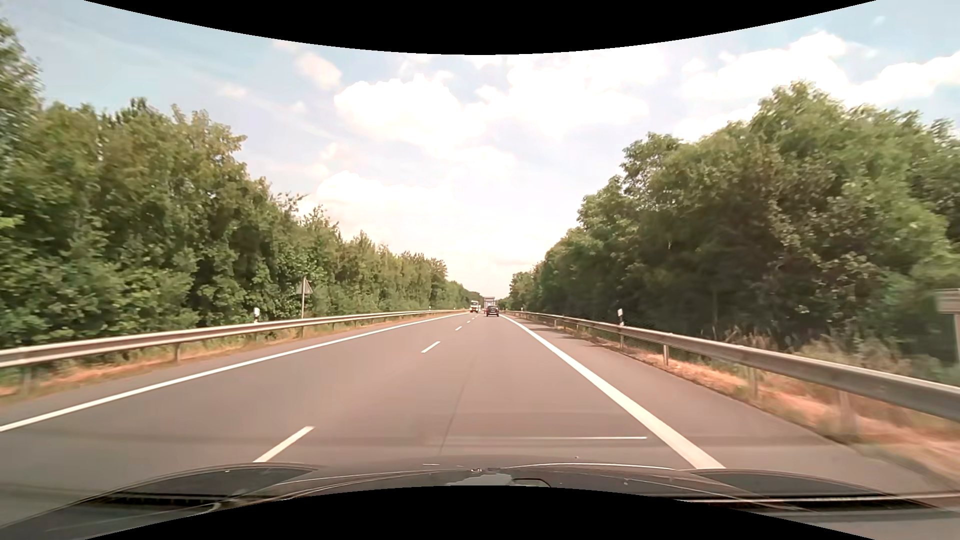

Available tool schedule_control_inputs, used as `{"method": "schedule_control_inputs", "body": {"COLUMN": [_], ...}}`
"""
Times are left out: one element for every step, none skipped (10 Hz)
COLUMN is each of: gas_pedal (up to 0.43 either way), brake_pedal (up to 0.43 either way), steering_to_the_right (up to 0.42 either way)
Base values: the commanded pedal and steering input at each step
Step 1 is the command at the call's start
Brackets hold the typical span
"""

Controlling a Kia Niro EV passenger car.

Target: Follow the waypoints while adhering to traffic rules and regulations

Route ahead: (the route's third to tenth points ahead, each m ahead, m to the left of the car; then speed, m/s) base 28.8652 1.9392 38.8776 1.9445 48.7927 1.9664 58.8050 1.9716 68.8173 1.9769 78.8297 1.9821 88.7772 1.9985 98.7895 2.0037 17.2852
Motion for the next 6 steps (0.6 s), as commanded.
{"method": "schedule_control_inputs", "body": {"gas_pedal": [0.209, 0.209, 0.209, 0.209, 0.209, 0.209], "brake_pedal": [0.0, 0.0, 0.0, 0.0, 0.0, 0.0], "steering_to_the_right": [0.0, 0.001, 0.002, 0.002, 0.002, 0.002]}}
